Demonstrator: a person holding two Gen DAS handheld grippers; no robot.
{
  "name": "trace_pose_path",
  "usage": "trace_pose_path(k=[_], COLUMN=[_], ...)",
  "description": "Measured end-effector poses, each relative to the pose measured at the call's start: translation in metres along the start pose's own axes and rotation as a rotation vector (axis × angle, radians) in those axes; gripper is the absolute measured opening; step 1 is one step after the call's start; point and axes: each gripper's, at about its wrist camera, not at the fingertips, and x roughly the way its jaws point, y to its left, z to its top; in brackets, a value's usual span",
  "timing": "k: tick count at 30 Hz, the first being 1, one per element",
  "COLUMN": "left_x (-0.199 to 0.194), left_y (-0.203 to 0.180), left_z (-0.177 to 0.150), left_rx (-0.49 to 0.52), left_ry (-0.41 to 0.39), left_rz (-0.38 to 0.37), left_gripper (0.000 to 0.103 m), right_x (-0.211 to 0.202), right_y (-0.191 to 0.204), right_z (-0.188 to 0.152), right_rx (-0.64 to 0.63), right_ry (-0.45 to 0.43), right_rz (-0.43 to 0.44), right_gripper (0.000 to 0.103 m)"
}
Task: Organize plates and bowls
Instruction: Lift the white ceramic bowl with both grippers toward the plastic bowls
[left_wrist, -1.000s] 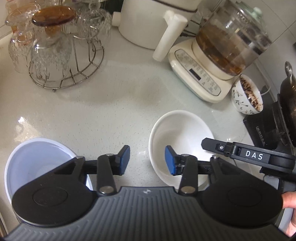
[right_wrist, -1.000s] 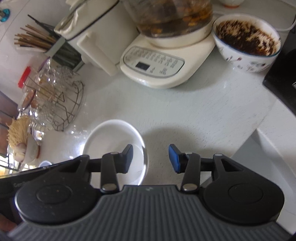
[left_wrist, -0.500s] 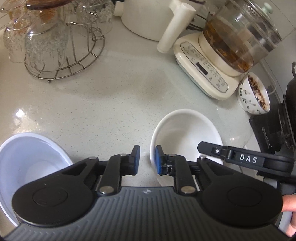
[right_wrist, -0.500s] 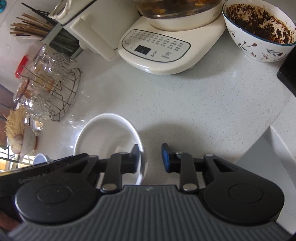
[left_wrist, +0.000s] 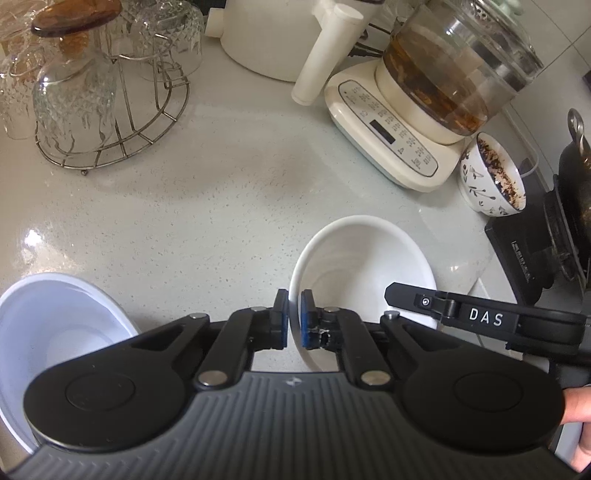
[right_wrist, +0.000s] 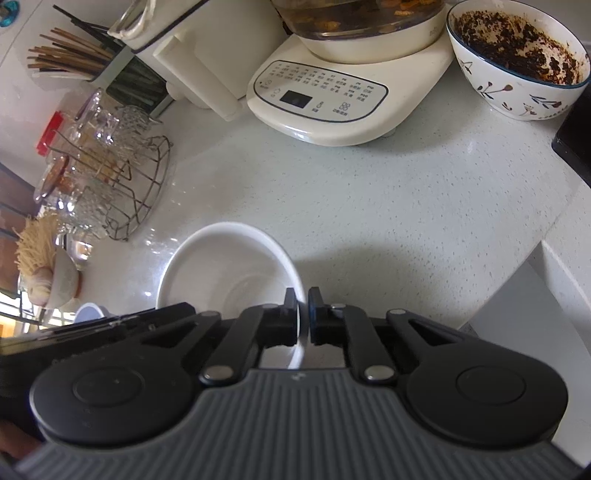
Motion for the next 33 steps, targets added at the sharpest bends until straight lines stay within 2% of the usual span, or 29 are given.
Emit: trace_pose_path(k=[9, 21, 33], left_x=[-0.035, -0.107, -0.166], left_y=[0.002, 0.008, 0.035], left_z=[0.004, 0.003, -0.013], left_rx=[0.007, 0.022, 0.009], left_ry=[-0.047, -0.138, -0.229], left_rz=[-0.014, -0.033, -0.029], left_gripper=[0.007, 0.008, 0.008], right_x=[-0.026, -0.068, -0.086], right_y=[0.019, 0.06, 0.107], right_z=[0.001, -0.007, -0.023], right_rx=[-0.004, -0.043, -0.093], right_ry=[-0.048, -0.126, -0.162], right_rz=[0.018, 0.059, 0.105], right_gripper=[0.009, 0.009, 0.009])
